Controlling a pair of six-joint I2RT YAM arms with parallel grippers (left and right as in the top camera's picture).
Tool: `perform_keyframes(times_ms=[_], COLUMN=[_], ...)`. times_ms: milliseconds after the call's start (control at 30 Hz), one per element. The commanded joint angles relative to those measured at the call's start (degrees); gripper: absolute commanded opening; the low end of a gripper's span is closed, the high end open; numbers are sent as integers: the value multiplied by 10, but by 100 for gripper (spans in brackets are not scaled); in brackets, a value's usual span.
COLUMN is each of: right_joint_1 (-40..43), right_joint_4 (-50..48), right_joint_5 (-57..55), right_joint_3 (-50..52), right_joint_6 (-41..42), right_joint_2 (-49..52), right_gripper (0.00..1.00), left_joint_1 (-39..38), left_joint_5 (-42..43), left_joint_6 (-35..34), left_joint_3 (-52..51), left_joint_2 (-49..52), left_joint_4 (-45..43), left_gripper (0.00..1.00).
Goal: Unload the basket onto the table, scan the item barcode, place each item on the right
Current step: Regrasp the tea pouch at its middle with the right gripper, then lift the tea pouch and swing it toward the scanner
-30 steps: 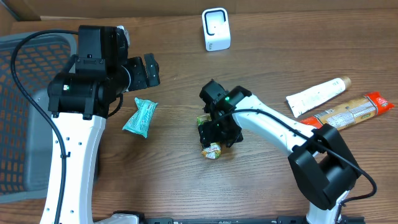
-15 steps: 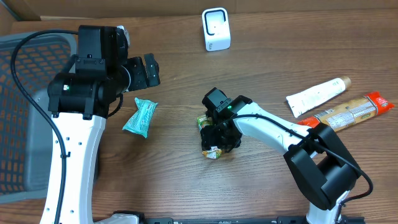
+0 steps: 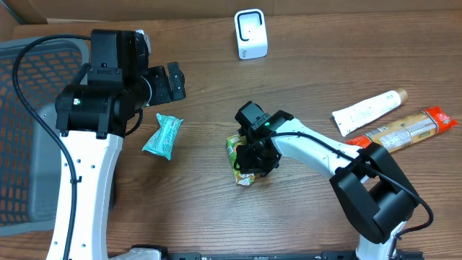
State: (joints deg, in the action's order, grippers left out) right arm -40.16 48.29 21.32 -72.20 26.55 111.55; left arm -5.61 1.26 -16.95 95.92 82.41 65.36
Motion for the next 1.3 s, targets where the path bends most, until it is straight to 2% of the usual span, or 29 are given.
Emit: perform_keyframes(times_ms=[0,100,300,533,667,1100,1267], right_joint_1=[16,45,140,232,267,289,287], right_joint_4=[-2,-2,2,-4,-24,-52,-73], right_joint_5=[83,162,405,594,663,683,573], right_joint_3=[-19,-30,-36,-36,-36,-36,-38], right_joint_6=[-51,-93,-230,-305,-314,-307,-202], right_joint_2=[-32,-57,-111,-155,-171,-184,-187], right_gripper=[18,15,8,7,7,5,4], left_joint_1=[-1,-1,-1,-1,-1,-1,-1], left_joint_5=[2,2,2,2,2,2,2], left_joint_6=[7,7,7,7,7,7,7], left_joint_3=[5,5,5,5,5,5,5], left_joint_2=[1,1,1,1,1,1,1], left_joint_4=[0,0,0,0,0,0,0], left_gripper=[100,100,100,99,99,100,100])
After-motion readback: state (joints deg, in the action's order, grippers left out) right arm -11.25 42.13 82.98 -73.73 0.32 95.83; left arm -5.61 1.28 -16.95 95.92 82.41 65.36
